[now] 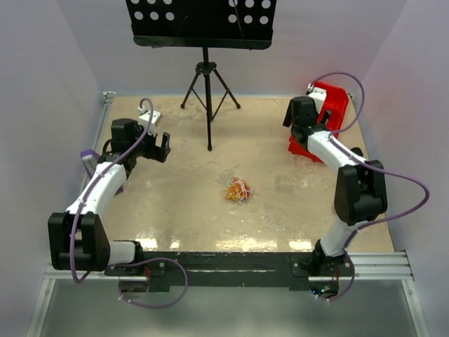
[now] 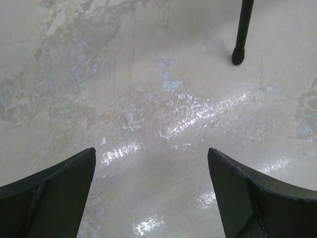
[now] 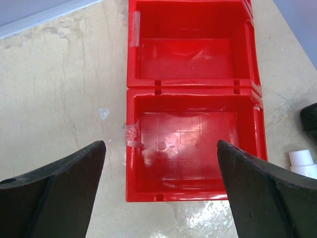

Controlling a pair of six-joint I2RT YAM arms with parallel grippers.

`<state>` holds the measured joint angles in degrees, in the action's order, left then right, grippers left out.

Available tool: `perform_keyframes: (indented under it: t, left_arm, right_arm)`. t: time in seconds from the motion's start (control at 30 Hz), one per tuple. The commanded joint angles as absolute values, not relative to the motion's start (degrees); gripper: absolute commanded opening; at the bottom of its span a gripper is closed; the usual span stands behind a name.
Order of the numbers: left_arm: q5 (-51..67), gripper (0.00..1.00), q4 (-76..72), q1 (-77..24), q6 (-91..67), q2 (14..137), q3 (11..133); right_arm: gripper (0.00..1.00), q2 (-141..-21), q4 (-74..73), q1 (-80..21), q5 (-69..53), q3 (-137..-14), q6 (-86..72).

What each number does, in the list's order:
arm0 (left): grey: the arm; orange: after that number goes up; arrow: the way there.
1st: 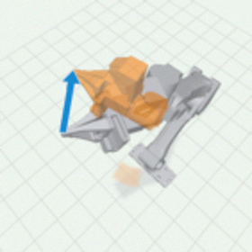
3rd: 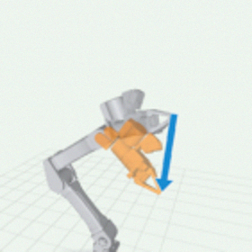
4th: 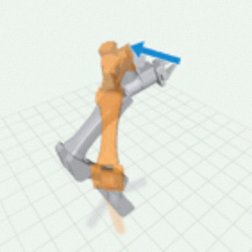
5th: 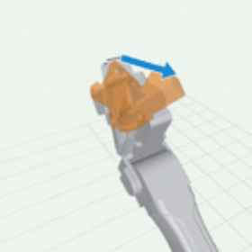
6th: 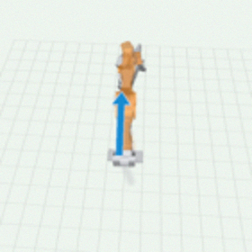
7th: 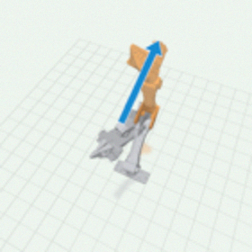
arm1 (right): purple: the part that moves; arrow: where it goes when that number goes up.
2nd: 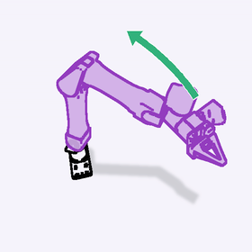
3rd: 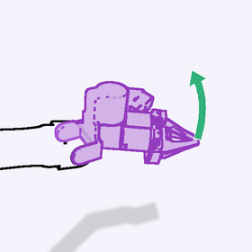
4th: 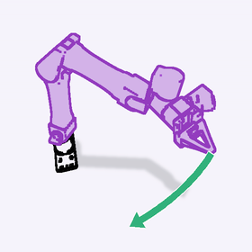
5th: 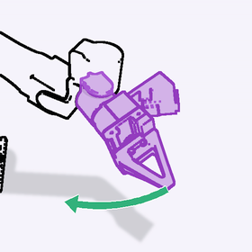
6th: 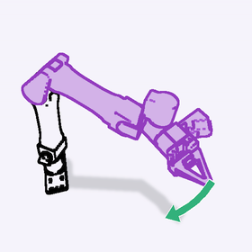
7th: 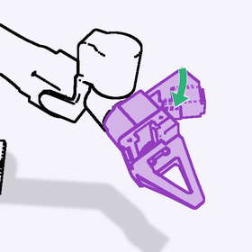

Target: Untangle the cables

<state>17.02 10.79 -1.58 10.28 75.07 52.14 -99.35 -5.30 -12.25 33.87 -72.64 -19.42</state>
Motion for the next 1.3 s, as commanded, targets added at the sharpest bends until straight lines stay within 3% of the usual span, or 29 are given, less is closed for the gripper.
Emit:
perform_keyframes:
  t: [0.0,0.37,0.9,1.27]
  left_arm:
    - [18.5,1.00,9.1,-2.5,11.1,74.8,52.0]
    - [13.1,1.00,6.0,-13.3,11.0,77.9,54.0]
    - [1.1,1.00,-3.2,-32.2,16.1,103.6,69.6]
    - [-4.2,1.00,-6.6,-42.8,24.3,108.8,65.2]
  right_arm:
    - [0.98,-98.9,-9.7,-12.0,35.9,-74.6,-20.3]
    - [0.98,-94.4,-11.9,-12.1,35.3,-67.1,-21.0]
    - [0.98,-100.4,-13.4,-9.4,33.5,-68.8,-22.4]
    - [0.92,-99.8,-15.7,-5.7,32.7,-67.4,-25.5]
